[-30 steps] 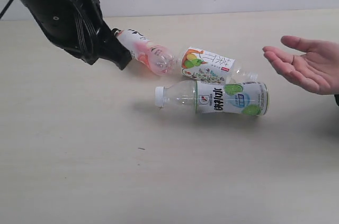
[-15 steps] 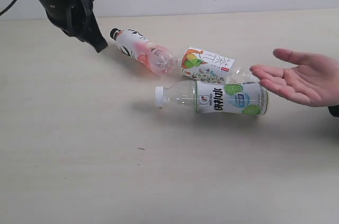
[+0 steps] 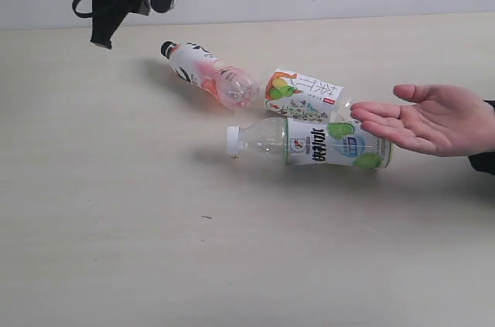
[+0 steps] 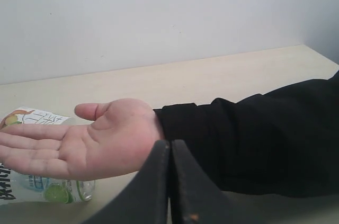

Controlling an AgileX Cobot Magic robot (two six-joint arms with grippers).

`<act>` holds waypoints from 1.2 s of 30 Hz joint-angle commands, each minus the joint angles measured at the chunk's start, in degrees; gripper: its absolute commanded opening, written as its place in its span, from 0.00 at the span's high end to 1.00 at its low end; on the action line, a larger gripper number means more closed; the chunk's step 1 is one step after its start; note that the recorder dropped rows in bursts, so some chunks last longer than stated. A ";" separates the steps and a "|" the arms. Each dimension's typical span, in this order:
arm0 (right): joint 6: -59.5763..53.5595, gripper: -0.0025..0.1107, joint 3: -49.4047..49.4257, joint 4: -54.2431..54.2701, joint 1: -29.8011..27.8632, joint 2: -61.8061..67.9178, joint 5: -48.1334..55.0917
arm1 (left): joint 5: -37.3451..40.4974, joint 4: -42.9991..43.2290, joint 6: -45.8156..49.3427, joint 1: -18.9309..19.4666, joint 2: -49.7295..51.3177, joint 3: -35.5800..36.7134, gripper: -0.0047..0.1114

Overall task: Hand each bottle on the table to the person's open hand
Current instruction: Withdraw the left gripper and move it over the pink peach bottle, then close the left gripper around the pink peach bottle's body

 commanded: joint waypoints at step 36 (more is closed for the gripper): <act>0.03 0.98 0.25 -0.23 0.11 -0.32 -0.48 | 24.86 -23.34 19.47 -1.34 14.69 -24.63 0.26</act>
